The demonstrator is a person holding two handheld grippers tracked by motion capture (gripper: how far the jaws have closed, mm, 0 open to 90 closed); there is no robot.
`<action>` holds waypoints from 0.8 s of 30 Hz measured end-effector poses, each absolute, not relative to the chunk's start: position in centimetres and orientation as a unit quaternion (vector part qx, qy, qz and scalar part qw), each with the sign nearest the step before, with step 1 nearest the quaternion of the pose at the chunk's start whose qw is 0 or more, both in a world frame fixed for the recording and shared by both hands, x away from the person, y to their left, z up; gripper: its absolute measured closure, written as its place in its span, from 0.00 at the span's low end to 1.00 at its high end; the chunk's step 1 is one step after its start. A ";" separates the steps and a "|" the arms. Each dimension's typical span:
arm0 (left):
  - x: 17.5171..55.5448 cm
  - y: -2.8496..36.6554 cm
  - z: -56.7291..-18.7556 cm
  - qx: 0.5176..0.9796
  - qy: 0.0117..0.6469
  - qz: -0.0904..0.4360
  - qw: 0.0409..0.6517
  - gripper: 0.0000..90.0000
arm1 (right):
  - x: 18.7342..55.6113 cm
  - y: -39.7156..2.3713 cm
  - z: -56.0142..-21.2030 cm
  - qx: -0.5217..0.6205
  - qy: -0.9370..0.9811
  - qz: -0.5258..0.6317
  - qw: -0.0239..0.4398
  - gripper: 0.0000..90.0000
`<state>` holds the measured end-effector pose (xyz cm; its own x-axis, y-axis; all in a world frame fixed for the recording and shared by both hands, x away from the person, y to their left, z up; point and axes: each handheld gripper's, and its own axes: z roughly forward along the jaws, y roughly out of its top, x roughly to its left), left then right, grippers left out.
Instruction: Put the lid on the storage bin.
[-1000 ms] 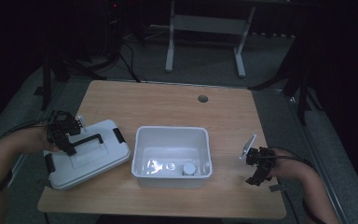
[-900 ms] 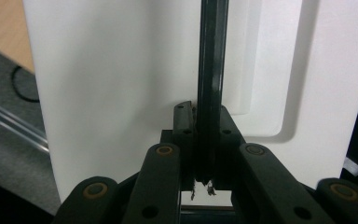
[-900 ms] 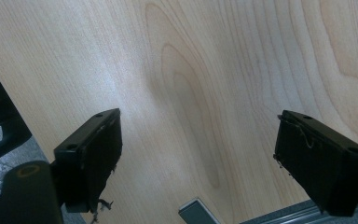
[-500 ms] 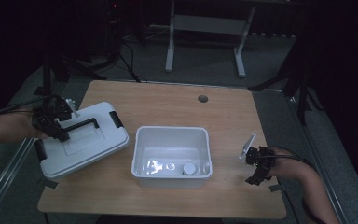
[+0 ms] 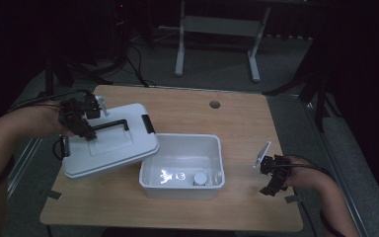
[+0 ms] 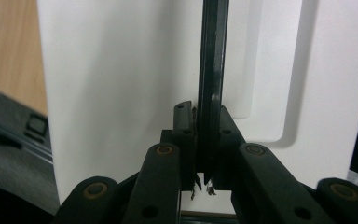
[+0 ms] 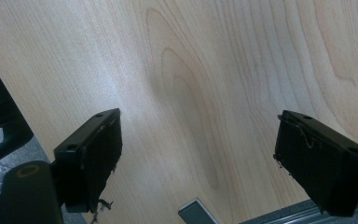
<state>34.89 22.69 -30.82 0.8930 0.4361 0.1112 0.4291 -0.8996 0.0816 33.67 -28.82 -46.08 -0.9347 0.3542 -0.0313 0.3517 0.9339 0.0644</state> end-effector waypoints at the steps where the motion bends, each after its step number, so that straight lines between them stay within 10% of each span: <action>1: 35.0 22.2 -30.8 0.974 0.217 0.062 0.026 0.92 | 33.7 -28.9 -46.1 0.178 0.983 0.029 0.022 0.16; 24: 36.0 11.3 -30.4 0.992 0.101 0.056 0.041 0.92 | 33.8 -28.4 -45.7 0.171 0.985 0.025 0.026 0.16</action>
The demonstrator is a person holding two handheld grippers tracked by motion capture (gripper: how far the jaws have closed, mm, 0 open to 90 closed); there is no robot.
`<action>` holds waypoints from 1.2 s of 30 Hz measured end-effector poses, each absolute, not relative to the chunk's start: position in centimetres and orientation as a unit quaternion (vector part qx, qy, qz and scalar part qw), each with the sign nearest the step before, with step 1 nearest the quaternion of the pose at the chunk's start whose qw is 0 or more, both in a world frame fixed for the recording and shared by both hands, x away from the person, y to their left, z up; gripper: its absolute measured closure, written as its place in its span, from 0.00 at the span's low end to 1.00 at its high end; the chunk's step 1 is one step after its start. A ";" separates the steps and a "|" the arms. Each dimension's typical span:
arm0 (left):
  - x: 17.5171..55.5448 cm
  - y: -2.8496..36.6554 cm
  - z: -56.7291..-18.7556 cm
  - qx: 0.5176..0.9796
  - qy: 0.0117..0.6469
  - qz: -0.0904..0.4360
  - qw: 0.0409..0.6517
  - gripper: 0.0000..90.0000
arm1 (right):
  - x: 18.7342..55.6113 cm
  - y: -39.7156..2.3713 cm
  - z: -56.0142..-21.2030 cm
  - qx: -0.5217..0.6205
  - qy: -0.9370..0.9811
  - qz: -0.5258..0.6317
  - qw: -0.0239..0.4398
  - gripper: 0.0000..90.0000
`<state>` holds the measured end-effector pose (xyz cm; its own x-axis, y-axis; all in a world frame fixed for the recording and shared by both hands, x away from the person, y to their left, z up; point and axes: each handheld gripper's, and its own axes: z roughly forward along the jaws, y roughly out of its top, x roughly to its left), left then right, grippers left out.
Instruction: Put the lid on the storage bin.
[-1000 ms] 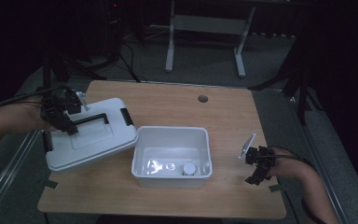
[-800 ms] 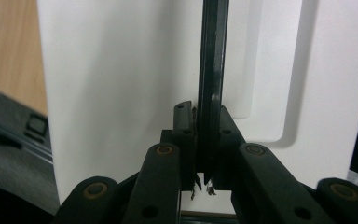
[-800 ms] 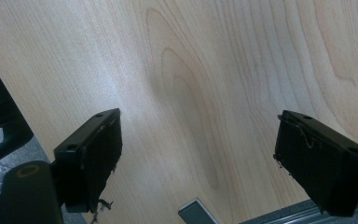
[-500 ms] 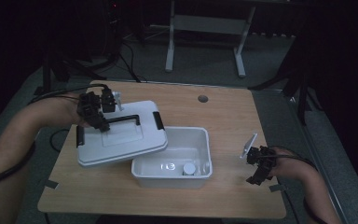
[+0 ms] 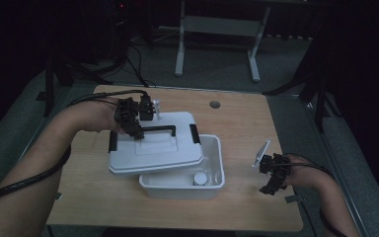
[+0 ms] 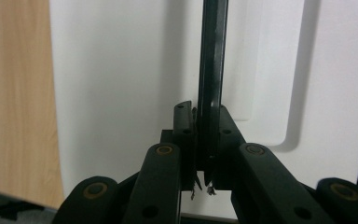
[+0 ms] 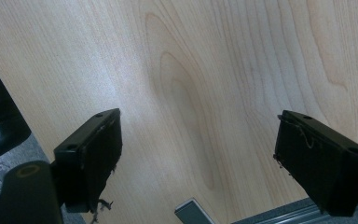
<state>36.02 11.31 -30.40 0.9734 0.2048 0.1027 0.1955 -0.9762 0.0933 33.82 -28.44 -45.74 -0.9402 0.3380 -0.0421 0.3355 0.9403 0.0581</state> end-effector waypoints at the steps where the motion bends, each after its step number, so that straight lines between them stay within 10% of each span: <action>1: 36.1 10.6 -30.6 0.993 0.096 0.054 0.044 0.92 | 33.8 -28.4 -45.8 0.170 0.985 0.025 0.025 0.16; 36: 36.7 5.0 -36.4 0.998 0.040 0.005 0.053 0.92 | 33.8 -29.0 -46.6 0.173 0.985 0.020 0.020 0.16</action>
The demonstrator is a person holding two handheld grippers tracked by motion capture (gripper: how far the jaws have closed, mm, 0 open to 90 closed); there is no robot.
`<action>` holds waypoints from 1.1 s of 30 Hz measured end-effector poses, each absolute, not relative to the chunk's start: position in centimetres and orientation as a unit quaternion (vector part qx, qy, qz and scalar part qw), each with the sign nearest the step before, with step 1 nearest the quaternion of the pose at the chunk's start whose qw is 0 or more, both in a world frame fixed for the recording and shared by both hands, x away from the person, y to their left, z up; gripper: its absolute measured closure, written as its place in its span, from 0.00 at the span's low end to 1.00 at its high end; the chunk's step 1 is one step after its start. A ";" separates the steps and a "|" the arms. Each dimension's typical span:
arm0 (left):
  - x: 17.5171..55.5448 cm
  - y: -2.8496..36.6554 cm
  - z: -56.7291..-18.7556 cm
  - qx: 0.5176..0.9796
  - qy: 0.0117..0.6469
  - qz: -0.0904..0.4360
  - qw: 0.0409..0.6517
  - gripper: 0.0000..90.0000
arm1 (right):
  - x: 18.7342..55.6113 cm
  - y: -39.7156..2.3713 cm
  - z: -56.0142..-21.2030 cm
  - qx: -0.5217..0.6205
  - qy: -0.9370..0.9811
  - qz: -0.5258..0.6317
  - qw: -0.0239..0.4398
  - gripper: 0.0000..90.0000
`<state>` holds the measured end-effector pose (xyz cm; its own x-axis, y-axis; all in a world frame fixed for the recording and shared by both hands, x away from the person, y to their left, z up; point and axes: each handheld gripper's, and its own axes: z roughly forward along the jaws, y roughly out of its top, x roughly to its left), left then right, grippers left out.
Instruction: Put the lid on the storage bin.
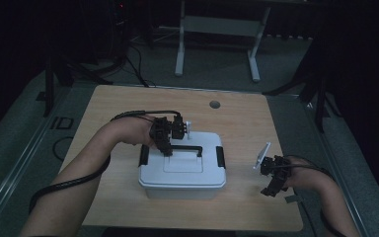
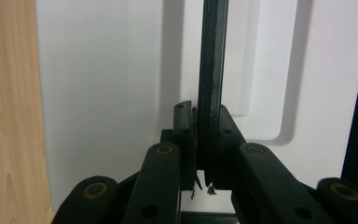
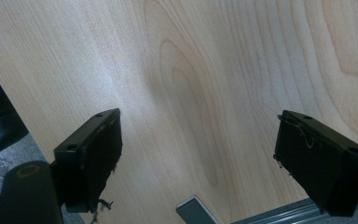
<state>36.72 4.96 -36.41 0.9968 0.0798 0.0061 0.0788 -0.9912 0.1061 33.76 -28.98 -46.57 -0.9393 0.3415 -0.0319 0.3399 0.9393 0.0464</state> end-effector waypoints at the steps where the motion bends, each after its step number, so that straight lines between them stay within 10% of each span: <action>1: 36.8 5.0 -36.6 0.998 0.041 0.005 0.050 0.92 | 33.8 -29.0 -46.6 0.173 0.984 0.020 0.019 0.16; 11: 37.2 5.3 -37.0 0.997 0.053 -0.007 0.058 0.91 | 33.7 -28.7 -46.9 0.171 0.985 0.018 0.016 0.16; 22: 37.5 6.3 -36.6 0.994 0.091 0.039 0.049 0.17 | 34.0 -28.4 -46.3 0.168 0.985 0.024 0.022 0.16; 33: 36.9 7.9 -36.1 0.991 0.081 0.039 0.095 0.01 | 34.3 -28.2 -45.4 0.172 0.984 0.027 0.039 0.16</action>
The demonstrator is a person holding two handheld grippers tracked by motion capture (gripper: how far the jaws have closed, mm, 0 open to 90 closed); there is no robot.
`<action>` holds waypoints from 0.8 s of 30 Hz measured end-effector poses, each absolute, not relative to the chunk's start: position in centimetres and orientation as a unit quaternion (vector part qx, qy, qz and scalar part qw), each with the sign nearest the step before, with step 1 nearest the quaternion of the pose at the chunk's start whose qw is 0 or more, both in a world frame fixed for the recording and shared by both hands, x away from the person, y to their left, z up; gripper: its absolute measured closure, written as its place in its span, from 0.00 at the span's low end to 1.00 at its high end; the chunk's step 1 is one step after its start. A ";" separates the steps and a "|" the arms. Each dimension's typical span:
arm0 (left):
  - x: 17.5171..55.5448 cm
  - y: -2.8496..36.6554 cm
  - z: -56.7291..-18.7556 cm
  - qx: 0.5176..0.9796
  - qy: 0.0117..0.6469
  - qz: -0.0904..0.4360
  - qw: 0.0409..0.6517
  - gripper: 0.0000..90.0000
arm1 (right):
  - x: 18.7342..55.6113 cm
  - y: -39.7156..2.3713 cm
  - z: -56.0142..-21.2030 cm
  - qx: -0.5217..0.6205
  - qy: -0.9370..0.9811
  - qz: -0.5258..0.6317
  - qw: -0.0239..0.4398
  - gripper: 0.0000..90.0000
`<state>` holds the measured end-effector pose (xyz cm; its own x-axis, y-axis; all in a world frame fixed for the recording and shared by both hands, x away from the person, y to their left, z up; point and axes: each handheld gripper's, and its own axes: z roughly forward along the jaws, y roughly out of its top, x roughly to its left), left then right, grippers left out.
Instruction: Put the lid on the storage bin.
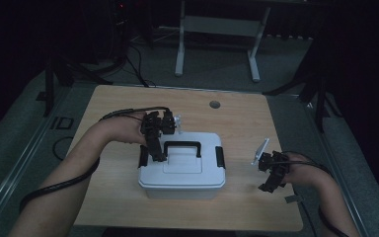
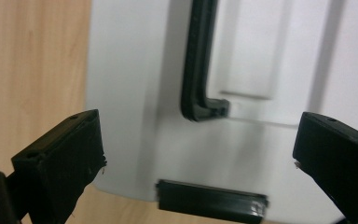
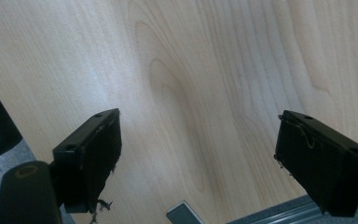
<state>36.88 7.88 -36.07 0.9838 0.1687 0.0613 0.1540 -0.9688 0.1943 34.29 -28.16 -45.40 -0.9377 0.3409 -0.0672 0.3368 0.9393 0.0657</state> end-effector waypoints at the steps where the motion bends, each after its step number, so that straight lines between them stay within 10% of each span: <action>1: 36.8 8.1 -36.1 0.991 0.081 0.042 0.094 0.01 | 34.3 -28.2 -45.3 0.173 0.984 0.027 0.041 0.16; 24: 34.3 16.4 -37.0 0.985 0.141 0.033 0.097 0.01 | 34.0 -29.1 -45.3 0.189 0.980 0.033 0.045 0.15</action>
